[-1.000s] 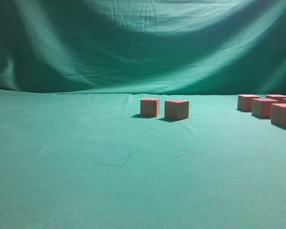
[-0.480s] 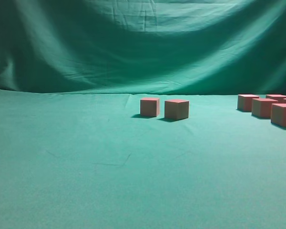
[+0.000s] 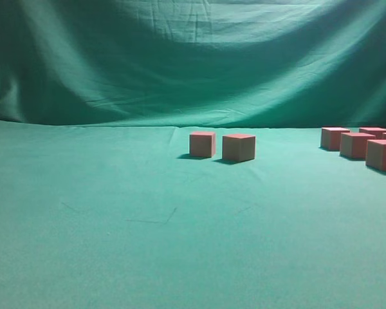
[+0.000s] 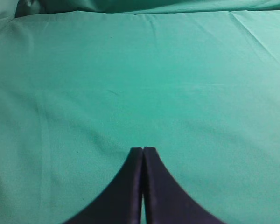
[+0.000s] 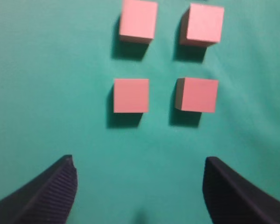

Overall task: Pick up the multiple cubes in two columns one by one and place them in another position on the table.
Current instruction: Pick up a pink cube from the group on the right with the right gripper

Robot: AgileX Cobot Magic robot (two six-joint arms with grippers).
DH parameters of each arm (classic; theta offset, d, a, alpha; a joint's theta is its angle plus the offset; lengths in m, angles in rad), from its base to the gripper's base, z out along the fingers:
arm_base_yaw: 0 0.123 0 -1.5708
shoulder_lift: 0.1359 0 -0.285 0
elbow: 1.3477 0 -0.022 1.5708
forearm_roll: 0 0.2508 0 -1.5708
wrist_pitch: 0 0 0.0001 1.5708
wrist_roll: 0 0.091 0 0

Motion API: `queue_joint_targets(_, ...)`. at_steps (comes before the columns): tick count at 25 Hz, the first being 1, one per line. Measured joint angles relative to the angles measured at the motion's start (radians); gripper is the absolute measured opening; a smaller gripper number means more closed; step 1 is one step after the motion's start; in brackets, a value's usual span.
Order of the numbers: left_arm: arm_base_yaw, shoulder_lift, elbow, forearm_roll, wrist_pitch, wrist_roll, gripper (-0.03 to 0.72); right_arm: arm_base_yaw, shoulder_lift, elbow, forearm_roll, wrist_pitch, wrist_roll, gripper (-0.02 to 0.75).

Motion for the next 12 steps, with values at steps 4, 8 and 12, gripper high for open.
queue_joint_targets(4,0.0,0.0,0.0,0.0,0.0,0.0,0.0,-0.093,0.0,0.031,0.148,-0.089,-0.16,0.535)
queue_joint_targets(8,0.0,0.0,0.0,0.0,0.0,0.0,0.0,-0.095,0.005,0.036,0.187,-0.174,-0.233,0.535)
queue_joint_targets(12,0.0,0.0,0.0,0.0,0.0,0.0,0.0,-0.095,0.076,0.036,0.193,-0.199,-0.264,0.535)
